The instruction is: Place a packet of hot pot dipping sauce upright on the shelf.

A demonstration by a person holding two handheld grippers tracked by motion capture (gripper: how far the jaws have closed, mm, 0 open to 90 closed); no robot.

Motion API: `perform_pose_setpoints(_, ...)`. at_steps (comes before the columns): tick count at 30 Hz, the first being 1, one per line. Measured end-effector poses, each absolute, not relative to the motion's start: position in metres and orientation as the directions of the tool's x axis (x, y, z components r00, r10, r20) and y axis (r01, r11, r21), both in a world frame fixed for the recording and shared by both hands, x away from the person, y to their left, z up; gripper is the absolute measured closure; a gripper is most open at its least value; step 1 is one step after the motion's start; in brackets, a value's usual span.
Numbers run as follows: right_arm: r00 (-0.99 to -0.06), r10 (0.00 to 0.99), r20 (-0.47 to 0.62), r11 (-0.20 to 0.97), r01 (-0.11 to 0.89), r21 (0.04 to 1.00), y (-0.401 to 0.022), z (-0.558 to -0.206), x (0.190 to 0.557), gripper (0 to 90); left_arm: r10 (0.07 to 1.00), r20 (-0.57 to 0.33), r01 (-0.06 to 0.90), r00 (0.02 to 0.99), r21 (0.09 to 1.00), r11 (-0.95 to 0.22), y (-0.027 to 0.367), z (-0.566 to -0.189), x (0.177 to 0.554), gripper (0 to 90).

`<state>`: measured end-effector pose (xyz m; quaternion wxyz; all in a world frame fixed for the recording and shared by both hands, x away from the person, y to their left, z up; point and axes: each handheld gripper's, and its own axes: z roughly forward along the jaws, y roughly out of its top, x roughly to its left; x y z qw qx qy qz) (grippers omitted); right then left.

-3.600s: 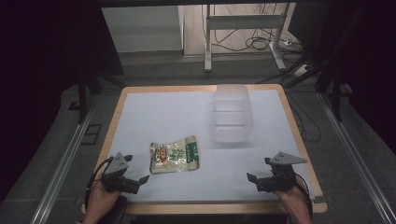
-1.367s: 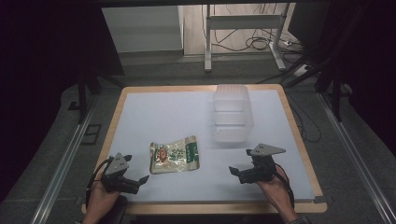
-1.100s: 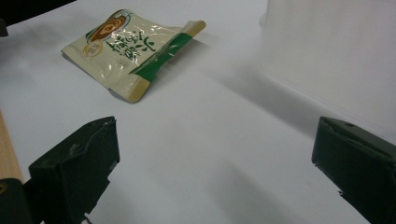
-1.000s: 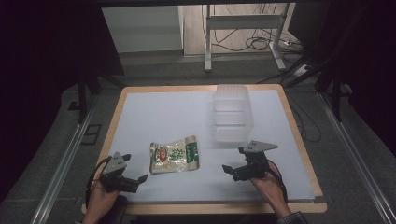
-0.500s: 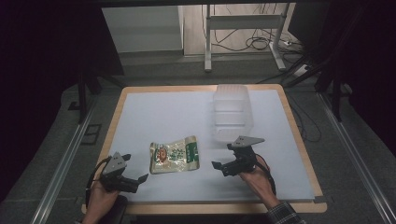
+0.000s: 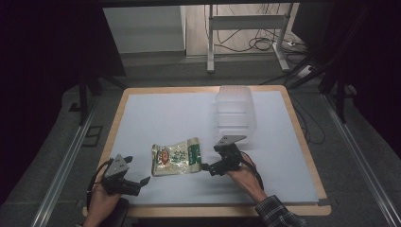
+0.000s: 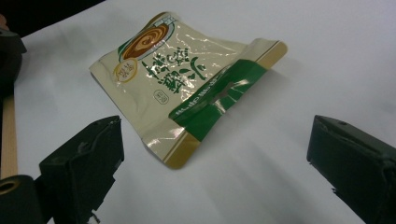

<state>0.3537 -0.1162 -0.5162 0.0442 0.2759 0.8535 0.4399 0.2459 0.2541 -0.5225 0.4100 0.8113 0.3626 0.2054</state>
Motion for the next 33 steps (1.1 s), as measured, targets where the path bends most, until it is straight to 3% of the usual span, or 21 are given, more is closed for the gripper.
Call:
perform_pose_setpoints(10, -0.85, 0.482, 0.211, 0.505, 0.467, 0.726, -0.091, -0.531, 0.359, 3.6, 0.756, 0.039, 0.421, 0.653, 0.812, -0.405, 0.254, -0.523, 0.246, 0.0)
perform_pose_setpoints(15, -0.833, 0.5, 0.238, 0.508, 0.504, 0.698, -0.08, -0.536, 0.363, 9.9, 0.756, 0.04, 0.421, 0.653, 0.811, -0.406, 0.253, -0.523, 0.246, 0.0)
perform_pose_setpoints(17, -0.833, 0.507, 0.222, 0.512, 0.498, 0.7, -0.077, -0.535, 0.365, 14.7, 0.756, 0.039, 0.422, 0.654, 0.811, -0.406, 0.253, -0.523, 0.246, 0.0)
perform_pose_setpoints(18, -0.83, 0.509, 0.226, 0.505, 0.501, 0.702, -0.076, -0.534, 0.368, 23.3, 0.754, 0.044, 0.421, 0.656, 0.807, -0.413, 0.253, -0.523, 0.246, 0.0)
perform_pose_setpoints(25, -0.846, 0.494, 0.199, 0.529, 0.474, 0.703, -0.064, -0.535, 0.374, 38.2, 0.754, 0.046, 0.421, 0.655, 0.806, -0.415, 0.253, -0.523, 0.246, 0.0)
perform_pose_setpoints(26, -0.85, 0.491, 0.189, 0.537, 0.466, 0.703, -0.06, -0.534, 0.374, 47.1, 0.753, 0.048, 0.421, 0.657, 0.805, -0.418, 0.252, -0.523, 0.246, 0.0)
perform_pose_setpoints(29, -0.858, 0.485, 0.166, 0.557, 0.45, 0.698, -0.056, -0.534, 0.375, 53.1, 0.752, 0.05, 0.421, 0.658, 0.803, -0.421, 0.252, -0.523, 0.246, 0.0)
perform_pose_setpoints(31, -0.853, 0.498, 0.156, 0.551, 0.45, 0.703, -0.052, -0.533, 0.378, 62.5, 0.751, 0.052, 0.421, 0.658, 0.802, -0.424, 0.252, -0.524, 0.246, 0.0)
perform_pose_setpoints(33, -0.845, 0.512, 0.155, 0.545, 0.459, 0.701, -0.051, -0.533, 0.38, 64.8, 0.751, 0.054, 0.421, 0.658, 0.801, -0.426, 0.251, -0.524, 0.246, 0.0)
